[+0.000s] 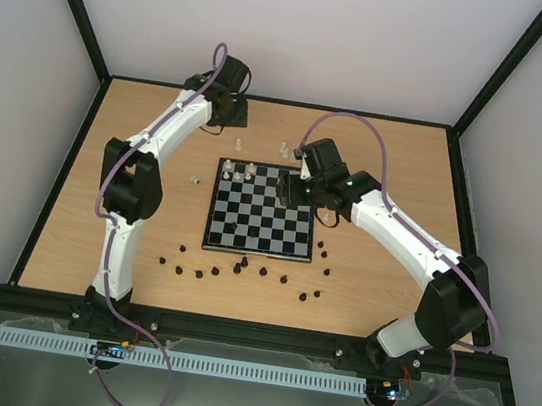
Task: Set up the chess pieces on the board
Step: Place the chess piece on the chessboard, then pick up the chess piece at the center of the board.
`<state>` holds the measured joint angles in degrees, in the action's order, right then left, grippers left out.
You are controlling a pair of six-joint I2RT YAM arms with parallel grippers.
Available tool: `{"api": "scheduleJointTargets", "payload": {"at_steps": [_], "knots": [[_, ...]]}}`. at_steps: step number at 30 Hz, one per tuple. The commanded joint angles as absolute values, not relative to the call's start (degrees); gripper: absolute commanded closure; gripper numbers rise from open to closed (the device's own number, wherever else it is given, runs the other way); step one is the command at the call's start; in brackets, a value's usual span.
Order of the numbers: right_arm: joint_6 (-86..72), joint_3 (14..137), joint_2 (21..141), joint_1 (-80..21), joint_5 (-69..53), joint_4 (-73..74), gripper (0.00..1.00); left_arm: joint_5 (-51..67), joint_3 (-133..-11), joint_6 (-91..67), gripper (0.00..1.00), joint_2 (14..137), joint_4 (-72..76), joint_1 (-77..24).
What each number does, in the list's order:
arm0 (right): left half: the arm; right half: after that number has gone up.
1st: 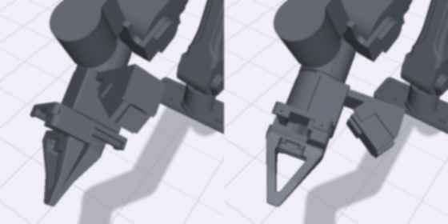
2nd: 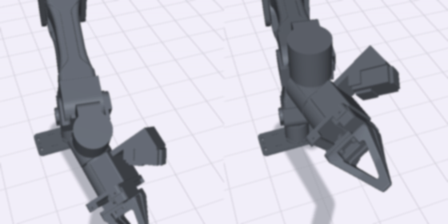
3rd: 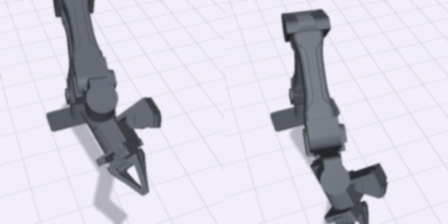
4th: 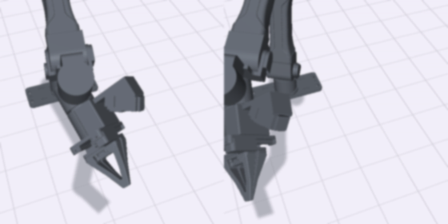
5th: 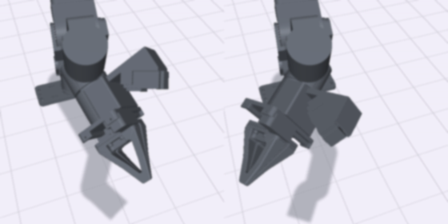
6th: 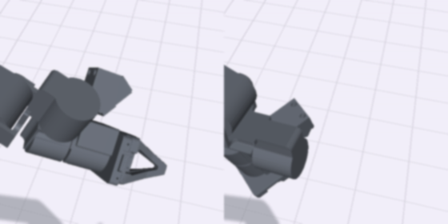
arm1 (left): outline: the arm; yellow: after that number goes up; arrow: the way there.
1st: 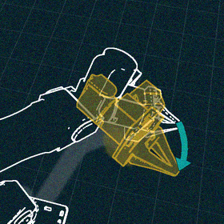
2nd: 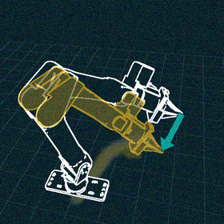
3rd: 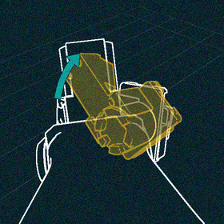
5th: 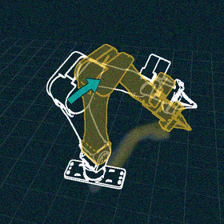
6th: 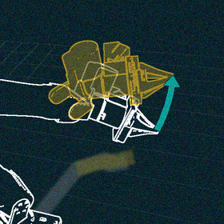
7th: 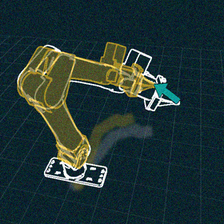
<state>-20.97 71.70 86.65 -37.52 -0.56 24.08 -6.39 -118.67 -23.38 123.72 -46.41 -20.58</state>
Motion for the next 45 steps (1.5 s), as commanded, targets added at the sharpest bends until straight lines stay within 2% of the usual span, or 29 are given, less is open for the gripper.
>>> {"api": "scheduleJointTargets", "payload": {"at_steps": [1,33,37,41,45], "knots": [[-20.52,71.44,87.25,-37.79,0.55,24.29,0.32,-4.57,-121.25,-24.04,0.42,129.01,-46.47,-20.56],[-20.48,71.63,88.44,-37.79,1.38,24.22,0.30,-4.05,-123.95,-23.73,0.44,139.56,-42.88,-19.78],[-20.39,71.58,88.61,-37.79,1.45,24.19,0.30,-3.53,-125.04,-23.64,0.51,140.63,-42.65,-19.78],[-20.39,71.55,88.64,-37.79,1.43,24.13,0.30,-3.58,-125.33,-23.72,0.68,140.98,-42.37,-19.78],[-20.46,71.52,88.79,-37.79,1.21,24.09,0.30,-3.69,-125.28,-23.64,0.80,141.11,-42.27,-19.78]]}}
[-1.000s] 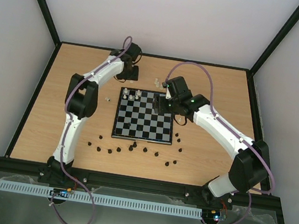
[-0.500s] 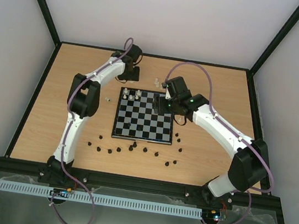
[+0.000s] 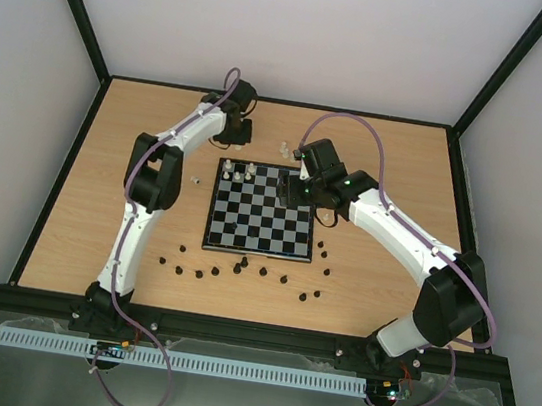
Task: Set up the chess pieces on the board
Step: Pick up the chess piece at the center of the board.
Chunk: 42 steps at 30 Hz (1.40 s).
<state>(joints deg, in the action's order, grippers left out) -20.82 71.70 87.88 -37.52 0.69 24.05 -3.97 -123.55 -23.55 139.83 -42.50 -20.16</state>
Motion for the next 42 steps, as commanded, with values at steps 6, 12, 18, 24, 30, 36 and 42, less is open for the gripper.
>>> {"api": "scheduleJointTargets", "payload": {"at_steps": [6,12,18,24,30,36,42], "knots": [[-20.39,71.53,88.69,-37.79,1.15,24.08,0.30,-3.94,-124.82,-23.47,0.84,141.59,-42.71,-19.78],[-20.39,71.45,88.75,-37.79,1.05,24.14,0.30,-4.08,-124.40,-23.55,0.78,141.42,-42.71,-19.78],[-20.48,71.45,88.86,-37.79,0.65,23.95,0.30,-4.53,-124.45,-23.64,0.69,141.44,-42.58,-19.82],[-20.48,71.41,88.97,-37.79,0.48,23.94,0.30,-4.37,-124.89,-23.67,0.68,142.61,-42.62,-19.74],[-20.48,71.52,89.25,-37.79,0.22,23.90,0.30,-4.30,-124.98,-23.55,0.69,142.97,-42.39,-19.71],[-20.48,71.46,89.26,-37.79,0.09,23.75,0.30,-4.52,-124.98,-23.64,0.82,142.26,-42.02,-19.75],[-20.48,71.54,89.39,-37.79,-0.09,23.82,0.30,-5.38,-124.90,-23.64,0.70,141.25,-42.49,-19.81]]}}
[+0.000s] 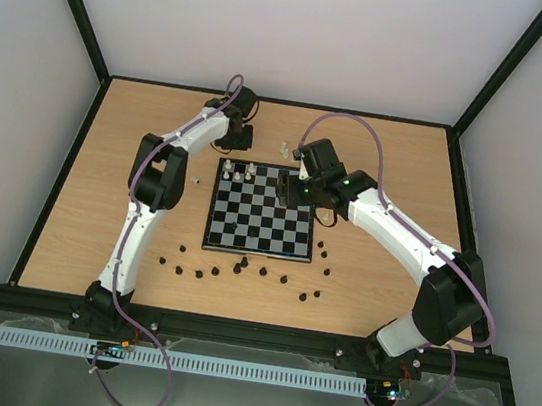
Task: Set up the chess pieces on the board
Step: Pick up the chess piece at the center of the board.
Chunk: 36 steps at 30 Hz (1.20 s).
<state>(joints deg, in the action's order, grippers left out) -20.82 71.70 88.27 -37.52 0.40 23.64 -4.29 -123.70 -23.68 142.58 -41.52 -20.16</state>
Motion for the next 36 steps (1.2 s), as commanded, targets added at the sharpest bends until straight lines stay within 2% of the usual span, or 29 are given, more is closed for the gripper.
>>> {"api": "scheduleJointTargets", "payload": {"at_steps": [1,6,27,36], "knots": [[-20.48,71.48,89.33,-37.79,-0.09,23.73,0.30,-5.51,-124.89,-23.64,0.68,141.14,-42.58,-19.82],[-20.48,71.46,89.39,-37.79,-0.24,23.69,0.30,-5.62,-124.79,-23.73,0.65,140.50,-42.68,-19.82],[-20.53,71.34,89.65,-37.79,-0.44,23.55,0.30,-5.44,-124.63,-24.17,0.68,138.31,-41.58,-20.04],[-20.48,71.31,89.67,-37.79,-0.45,23.52,0.30,-5.72,-124.62,-24.17,0.92,139.15,-41.86,-20.04]]}}
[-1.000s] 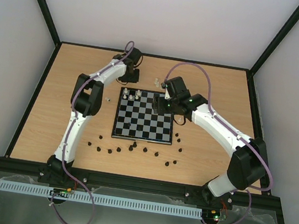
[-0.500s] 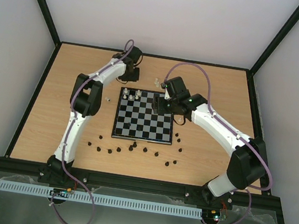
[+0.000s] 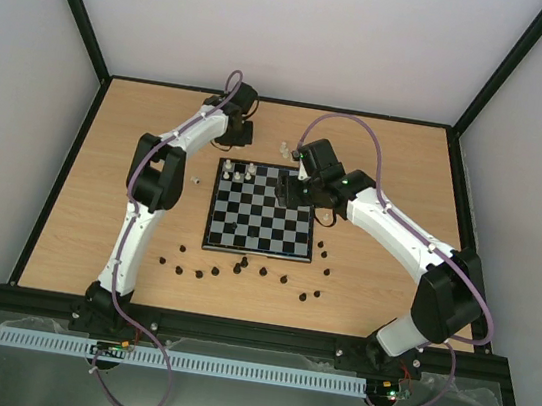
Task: Set up the chess pieces on the board
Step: Pick up the chess piece at the center of the board, then place the chess piece on the chessboard.
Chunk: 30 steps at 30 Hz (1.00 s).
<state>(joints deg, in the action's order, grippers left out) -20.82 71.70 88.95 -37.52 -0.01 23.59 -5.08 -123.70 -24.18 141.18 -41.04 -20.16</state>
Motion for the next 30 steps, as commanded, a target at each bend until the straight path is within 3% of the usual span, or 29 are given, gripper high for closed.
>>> {"api": "scheduleJointTargets", "payload": {"at_steps": [1,18,30], "knots": [[-20.54,71.34,89.62,-37.79,-0.46,23.46,0.30,-5.91,-124.60,-24.17,0.93,138.95,-42.03,-20.04],[-21.56,70.30,83.98,-37.88,4.56,23.30,0.30,-4.95,-117.16,-21.89,0.93,122.13,-46.53,-26.64],[-23.53,66.53,74.19,-37.54,13.78,20.30,0.27,-3.33,-117.40,-22.33,0.92,124.25,-46.23,-32.67]]}}
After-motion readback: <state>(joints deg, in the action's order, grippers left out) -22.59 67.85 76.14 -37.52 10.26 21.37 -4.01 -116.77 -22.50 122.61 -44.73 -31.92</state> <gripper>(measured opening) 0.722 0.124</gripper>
